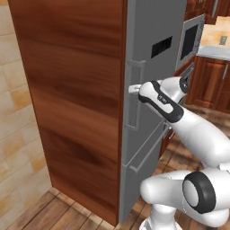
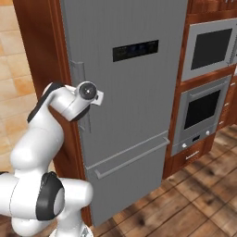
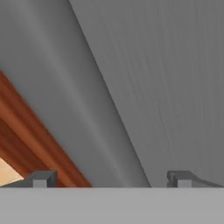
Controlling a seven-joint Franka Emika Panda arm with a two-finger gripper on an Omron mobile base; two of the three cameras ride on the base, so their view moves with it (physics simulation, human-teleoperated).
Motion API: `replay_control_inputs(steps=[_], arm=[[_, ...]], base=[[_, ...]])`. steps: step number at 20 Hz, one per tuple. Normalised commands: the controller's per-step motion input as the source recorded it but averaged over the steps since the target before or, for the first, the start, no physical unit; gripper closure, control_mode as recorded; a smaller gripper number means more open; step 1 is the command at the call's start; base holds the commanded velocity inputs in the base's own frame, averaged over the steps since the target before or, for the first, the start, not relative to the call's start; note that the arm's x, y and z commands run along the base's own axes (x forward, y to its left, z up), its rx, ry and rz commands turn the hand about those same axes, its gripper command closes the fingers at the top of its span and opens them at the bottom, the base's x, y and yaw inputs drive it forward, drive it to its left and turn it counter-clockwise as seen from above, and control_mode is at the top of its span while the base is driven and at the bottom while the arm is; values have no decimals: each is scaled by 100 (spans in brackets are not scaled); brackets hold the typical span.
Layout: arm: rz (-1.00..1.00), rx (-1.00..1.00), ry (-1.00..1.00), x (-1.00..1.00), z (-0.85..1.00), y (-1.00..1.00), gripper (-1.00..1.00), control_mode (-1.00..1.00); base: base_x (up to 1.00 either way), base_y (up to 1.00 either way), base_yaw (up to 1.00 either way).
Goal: Move the hot dog bun to the plate on the dining table and place the condiment next to that plate. Then navigate to the fridge and take the sausage and place it on the plate as well.
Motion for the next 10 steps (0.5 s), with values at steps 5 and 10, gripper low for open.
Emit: replay_control_inputs(steps=[5,10], arm=[[0,0,0,39,-2,-2,100,-100],[0,0,0,4,0,-48,100,-100]], base=[[0,0,0],[0,0,0]])
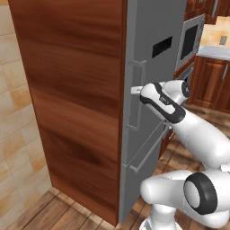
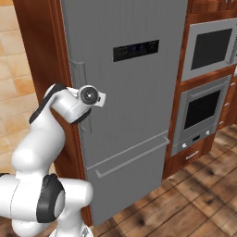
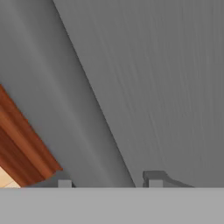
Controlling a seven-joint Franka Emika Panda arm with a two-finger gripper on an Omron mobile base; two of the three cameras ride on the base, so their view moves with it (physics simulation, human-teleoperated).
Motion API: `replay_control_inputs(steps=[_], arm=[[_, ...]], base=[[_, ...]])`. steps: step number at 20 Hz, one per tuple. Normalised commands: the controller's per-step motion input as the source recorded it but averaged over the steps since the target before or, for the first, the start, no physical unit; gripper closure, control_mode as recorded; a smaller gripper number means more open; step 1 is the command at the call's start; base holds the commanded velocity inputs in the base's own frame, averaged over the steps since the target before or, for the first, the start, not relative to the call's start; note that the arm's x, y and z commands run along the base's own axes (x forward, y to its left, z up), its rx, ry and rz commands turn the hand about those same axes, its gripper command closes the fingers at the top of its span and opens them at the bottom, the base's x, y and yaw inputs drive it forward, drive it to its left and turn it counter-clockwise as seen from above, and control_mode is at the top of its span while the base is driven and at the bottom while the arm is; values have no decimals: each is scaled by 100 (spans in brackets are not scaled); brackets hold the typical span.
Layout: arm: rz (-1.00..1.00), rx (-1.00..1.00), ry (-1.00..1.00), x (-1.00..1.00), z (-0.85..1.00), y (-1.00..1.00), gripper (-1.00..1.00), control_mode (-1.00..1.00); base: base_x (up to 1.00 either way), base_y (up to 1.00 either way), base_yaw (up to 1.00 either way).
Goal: Move the hot dog bun to the plate on the dining table and place the condiment next to that plate. Then navigate to the fridge and take the sausage and place it on the plate as well.
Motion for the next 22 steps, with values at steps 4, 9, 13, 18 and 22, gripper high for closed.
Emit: replay_control_inputs(steps=[4,9,13,18,22], arm=[[0,0,0,-15,0,-85,100,-100],[0,2,0,-46,1,-100,100,-100],[0,8,0,-51,3,-100,100,-100],[0,11,0,-36,3,-100,100,-100],[0,11,0,-2,2,-100,100,-100]], base=[[0,0,0],[0,0,0],[0,0,0],[0,0,0],[0,0,0]])
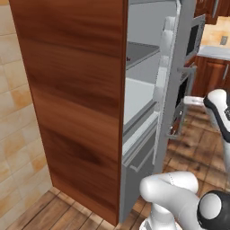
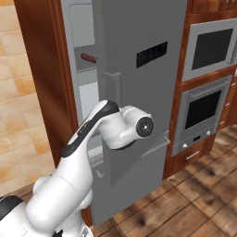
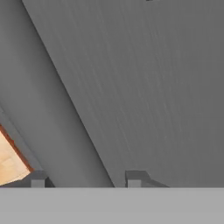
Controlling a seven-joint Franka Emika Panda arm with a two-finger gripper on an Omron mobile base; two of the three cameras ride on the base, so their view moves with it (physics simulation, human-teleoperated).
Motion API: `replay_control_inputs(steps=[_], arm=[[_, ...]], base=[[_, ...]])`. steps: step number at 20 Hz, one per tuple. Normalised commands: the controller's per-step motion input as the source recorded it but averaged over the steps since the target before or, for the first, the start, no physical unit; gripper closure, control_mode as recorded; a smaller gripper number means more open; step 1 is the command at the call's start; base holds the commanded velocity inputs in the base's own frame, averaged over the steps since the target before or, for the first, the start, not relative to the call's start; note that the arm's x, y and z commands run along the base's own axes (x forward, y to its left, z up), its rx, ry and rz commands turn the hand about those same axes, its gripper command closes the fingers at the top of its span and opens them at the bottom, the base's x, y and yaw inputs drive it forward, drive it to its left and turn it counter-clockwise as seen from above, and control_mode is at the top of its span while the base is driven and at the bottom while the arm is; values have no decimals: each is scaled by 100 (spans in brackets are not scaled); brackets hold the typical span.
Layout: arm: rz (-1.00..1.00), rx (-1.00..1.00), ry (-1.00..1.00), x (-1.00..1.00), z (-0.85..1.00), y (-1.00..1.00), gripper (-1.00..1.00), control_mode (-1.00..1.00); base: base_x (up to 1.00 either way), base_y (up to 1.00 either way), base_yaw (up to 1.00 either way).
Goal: Move the hot dog bun to the plate on the dining table and place the condiment next to that plate. Then navigate to the fridge and take the sausage and place it on the plate as well.
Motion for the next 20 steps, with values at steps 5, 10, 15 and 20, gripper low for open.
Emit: replay_control_inputs(steps=[5,10,15,20], arm=[[0,5,0,-22,5,-93,-100,-100],[0,-1,-15,-99,12,-28,-100,-100],[0,-14,-19,-100,7,40,-100,-100],[0,-23,-1,-99,0,98,-100,-100]], base=[[0,0,0],[0,0,0],[0,0,0],[0,0,0]])
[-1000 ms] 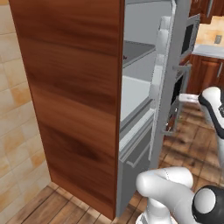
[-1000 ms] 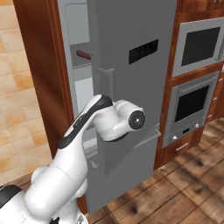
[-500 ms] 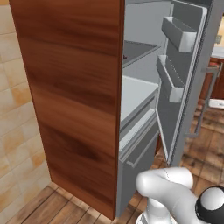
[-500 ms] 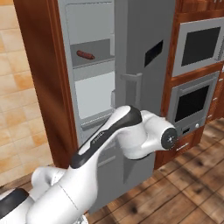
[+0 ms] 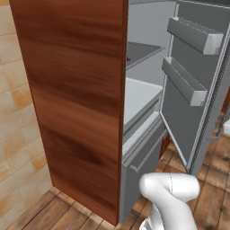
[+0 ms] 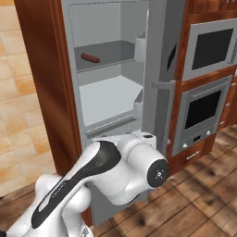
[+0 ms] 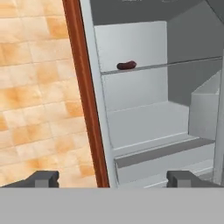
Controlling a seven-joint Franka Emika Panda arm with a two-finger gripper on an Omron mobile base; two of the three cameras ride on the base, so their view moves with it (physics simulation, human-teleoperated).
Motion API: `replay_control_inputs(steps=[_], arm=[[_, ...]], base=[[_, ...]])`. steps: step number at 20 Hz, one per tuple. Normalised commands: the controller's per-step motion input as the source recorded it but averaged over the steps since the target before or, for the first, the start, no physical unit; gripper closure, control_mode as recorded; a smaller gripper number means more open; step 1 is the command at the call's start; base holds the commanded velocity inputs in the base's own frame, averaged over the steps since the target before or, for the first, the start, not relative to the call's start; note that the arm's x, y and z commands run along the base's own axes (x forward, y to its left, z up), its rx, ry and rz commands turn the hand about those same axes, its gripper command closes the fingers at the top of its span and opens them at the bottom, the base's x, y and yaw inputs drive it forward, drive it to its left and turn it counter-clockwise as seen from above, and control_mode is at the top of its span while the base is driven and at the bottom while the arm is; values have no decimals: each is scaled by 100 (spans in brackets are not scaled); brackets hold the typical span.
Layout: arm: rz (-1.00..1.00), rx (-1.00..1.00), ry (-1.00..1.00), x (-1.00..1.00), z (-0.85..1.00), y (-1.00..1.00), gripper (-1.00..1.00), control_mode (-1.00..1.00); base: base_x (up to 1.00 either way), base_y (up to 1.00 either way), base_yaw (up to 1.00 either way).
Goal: Move the hot dog bun to the plate on the dining table and place the condiment next to that plate. Then navigate to the fridge and take the sausage and place it on the plate as well.
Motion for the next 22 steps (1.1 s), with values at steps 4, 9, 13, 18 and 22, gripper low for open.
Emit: replay_control_inputs(steps=[4,9,13,18,22], arm=[[0,-27,1,-20,0,100,-100,-100],[-3,-21,1,92,0,23,-100,-100],[-18,-20,1,100,9,-35,-100,-100],[-20,-21,0,94,17,-53,-100,-100],[-21,-18,2,100,11,-62,-100,-100]], base=[[0,0,0],[0,0,0],[0,0,0],[0,0,0],[0,0,0]])
